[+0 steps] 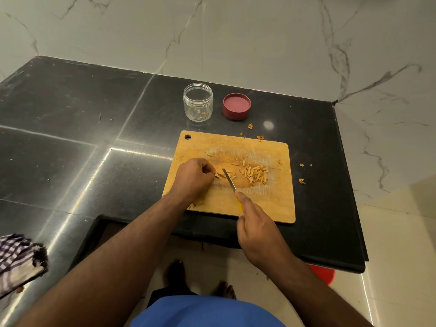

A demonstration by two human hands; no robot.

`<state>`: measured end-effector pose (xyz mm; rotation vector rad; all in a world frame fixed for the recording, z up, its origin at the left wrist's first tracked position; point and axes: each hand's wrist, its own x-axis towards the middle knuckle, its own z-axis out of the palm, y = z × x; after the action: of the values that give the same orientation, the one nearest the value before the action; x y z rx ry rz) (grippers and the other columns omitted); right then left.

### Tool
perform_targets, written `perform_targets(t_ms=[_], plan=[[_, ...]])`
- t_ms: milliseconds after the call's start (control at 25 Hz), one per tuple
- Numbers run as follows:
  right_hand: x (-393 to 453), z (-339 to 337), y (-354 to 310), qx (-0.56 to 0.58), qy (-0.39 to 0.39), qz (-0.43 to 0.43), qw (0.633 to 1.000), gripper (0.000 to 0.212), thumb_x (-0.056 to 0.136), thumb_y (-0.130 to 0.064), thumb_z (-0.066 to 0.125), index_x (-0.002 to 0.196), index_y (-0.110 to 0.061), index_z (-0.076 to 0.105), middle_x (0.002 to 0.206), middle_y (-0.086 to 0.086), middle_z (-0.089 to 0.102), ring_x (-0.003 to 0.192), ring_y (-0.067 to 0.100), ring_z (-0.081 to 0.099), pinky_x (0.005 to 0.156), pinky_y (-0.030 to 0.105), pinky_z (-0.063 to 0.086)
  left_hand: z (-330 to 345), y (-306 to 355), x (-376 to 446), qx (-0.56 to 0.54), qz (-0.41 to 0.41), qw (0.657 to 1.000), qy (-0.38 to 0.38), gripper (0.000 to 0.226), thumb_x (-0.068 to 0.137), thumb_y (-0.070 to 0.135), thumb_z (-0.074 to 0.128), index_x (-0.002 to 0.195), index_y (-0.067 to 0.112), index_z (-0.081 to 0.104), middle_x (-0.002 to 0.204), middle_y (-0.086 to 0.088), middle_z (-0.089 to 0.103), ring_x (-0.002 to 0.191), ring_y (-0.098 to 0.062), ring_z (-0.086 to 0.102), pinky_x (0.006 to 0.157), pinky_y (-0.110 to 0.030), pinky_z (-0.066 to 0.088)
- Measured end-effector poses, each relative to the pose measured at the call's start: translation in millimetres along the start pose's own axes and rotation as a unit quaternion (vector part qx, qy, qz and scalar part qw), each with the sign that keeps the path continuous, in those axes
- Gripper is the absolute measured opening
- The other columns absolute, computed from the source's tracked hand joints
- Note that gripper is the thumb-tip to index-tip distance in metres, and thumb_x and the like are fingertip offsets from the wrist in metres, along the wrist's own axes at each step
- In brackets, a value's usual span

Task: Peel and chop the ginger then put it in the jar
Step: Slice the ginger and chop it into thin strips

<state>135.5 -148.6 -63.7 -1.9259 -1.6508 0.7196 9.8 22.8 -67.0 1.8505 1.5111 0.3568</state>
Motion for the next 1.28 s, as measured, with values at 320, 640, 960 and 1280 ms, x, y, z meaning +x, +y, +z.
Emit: perform_targets(t_ms=[320, 640, 960, 1280], plan=[[10.4, 5.2, -7.8, -0.012, -0.035, 0.0, 0.999, 0.054, 0.104, -0.021, 0.036, 0.155, -0.028, 0.021, 0.13, 0.001, 0.051, 0.102, 0.017, 0.054, 0.087, 0.04, 0.05, 0.6, 0.8, 0.2, 0.014, 0.009, 1.0, -0.006, 0.006, 0.091, 0.019, 0.068, 0.093, 0.019, 0.074, 0.088, 0.005, 0.069, 0.075, -0.007, 0.058, 0.055, -0.014, 0.037], [15.8, 8.2, -3.1, -0.04, -0.054, 0.006, 0.998, 0.055, 0.103, -0.02, 0.036, 0.154, -0.03, 0.019, 0.115, 0.0, 0.053, 0.082, 0.015, 0.053, 0.072, 0.041, 0.05, 1.7, 1.5, 1.0, 0.021, 0.008, 1.0, -0.001, 0.005, 0.09, 0.019, 0.069, 0.092, 0.017, 0.074, 0.086, 0.005, 0.067, 0.075, -0.008, 0.057, 0.055, -0.015, 0.037], [17.8, 3.1, 4.7, -0.057, -0.063, 0.007, 0.996, 0.056, 0.102, -0.02, 0.035, 0.154, -0.033, 0.018, 0.122, -0.001, 0.053, 0.092, 0.016, 0.054, 0.078, 0.039, 0.052, 7.4, 4.0, 0.5, 0.029, -0.001, 0.999, 0.02, 0.002, 0.088, 0.02, 0.069, 0.089, 0.02, 0.071, 0.082, 0.006, 0.065, 0.071, -0.007, 0.056, 0.052, -0.017, 0.036], [-14.6, -3.1, 16.2, -0.019, -0.001, 0.018, 1.0, 0.053, 0.104, -0.018, 0.039, 0.154, -0.03, 0.026, 0.113, -0.007, 0.053, 0.084, 0.013, 0.057, 0.071, 0.027, 0.05, 6.7, 4.4, -0.1, 0.019, -0.004, 1.0, 0.01, 0.006, 0.091, 0.018, 0.066, 0.094, 0.019, 0.072, 0.087, 0.005, 0.067, 0.077, -0.009, 0.058, 0.057, -0.017, 0.041]])
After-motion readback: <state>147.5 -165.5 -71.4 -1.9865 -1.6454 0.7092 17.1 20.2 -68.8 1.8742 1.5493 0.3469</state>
